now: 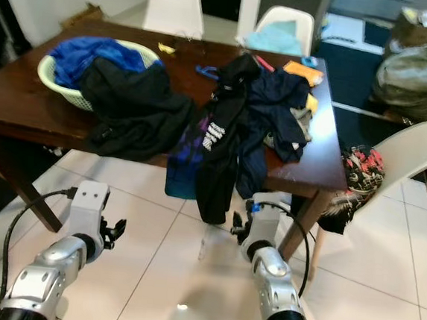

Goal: Hang hanger

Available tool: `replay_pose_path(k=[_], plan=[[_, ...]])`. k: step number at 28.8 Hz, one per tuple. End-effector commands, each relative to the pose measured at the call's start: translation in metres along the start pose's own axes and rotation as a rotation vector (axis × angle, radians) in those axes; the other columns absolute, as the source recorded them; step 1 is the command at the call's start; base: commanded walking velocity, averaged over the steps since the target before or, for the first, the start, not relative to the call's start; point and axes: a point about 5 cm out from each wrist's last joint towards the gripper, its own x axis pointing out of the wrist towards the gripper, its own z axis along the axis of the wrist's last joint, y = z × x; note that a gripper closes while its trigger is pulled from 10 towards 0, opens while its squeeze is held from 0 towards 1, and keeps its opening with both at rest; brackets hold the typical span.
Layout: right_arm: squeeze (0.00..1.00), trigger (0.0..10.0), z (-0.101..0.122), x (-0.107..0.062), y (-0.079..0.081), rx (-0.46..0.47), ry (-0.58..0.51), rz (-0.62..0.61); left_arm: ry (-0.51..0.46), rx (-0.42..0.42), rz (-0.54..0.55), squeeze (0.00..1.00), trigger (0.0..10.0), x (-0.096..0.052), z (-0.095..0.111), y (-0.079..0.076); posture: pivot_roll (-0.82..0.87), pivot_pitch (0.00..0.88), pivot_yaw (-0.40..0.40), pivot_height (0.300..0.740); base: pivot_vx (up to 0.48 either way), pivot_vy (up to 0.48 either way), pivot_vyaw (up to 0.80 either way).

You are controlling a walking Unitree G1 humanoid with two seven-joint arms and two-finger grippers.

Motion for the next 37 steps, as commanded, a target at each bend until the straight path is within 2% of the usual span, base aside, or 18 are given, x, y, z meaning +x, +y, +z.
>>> replay_pose_path(k=[1,4,5,6,7,12,20,21,28,37], plan=[[0.00,10.0,0.002,0.000,0.001,-0.012,-0.015,0.003,-0.001,-0.001,0.002,0.00,10.0,0.000,0.000,0.003,0.04,0.106,-0.026,0.740,0.000,0.000,0.00],[0.00,10.0,-0.001,-0.001,0.000,-0.005,-0.006,-0.001,0.006,0.003,0.002,0.00,10.0,-0.002,-0.006,0.003,0.04,0.103,-0.027,0.740,0.000,0.000,0.00],[0.00,10.0,-0.012,-0.005,-0.003,-0.002,0.030,-0.021,0.035,0.007,0.010,0.00,10.0,-0.003,-0.016,0.004,0.04,0.105,-0.033,0.740,0.000,0.000,0.00],[0.00,10.0,-0.012,-0.005,-0.003,-0.002,0.030,-0.021,0.035,0.007,0.010,0.00,10.0,-0.003,-0.016,0.004,0.04,0.105,-0.033,0.740,0.000,0.000,0.00],[0.00,10.0,-0.023,-0.009,-0.009,0.028,0.062,-0.068,0.066,0.026,0.026,0.00,10.0,-0.003,-0.028,0.004,0.04,0.095,-0.033,0.740,0.000,0.000,0.00],[0.00,10.0,-0.043,-0.015,-0.014,0.076,0.108,-0.143,0.082,0.061,0.016,0.00,10.0,-0.002,-0.046,0.000,0.03,0.084,-0.020,0.740,0.000,0.000,0.00],[0.00,10.0,-0.049,-0.015,-0.012,0.062,0.143,-0.152,0.061,0.075,0.006,0.00,10.0,0.001,-0.047,-0.001,0.03,0.068,-0.016,0.740,0.000,0.000,0.00],[0.00,10.0,-0.051,-0.015,-0.012,0.055,0.160,-0.164,0.048,0.107,-0.003,0.00,10.0,0.002,-0.048,-0.001,0.02,0.067,-0.019,0.740,0.000,0.000,-0.80],[0.00,10.0,-0.050,-0.014,-0.016,0.051,0.160,-0.177,0.015,0.091,0.031,0.00,10.0,-0.001,-0.049,0.005,0.03,0.061,-0.029,0.740,0.000,0.000,-0.80],[0.00,10.0,-0.042,-0.007,-0.010,0.063,0.115,-0.151,-0.011,0.086,0.047,0.00,10.0,-0.001,-0.052,0.008,0.04,0.056,-0.035,0.740,0.000,0.000,-0.66]])
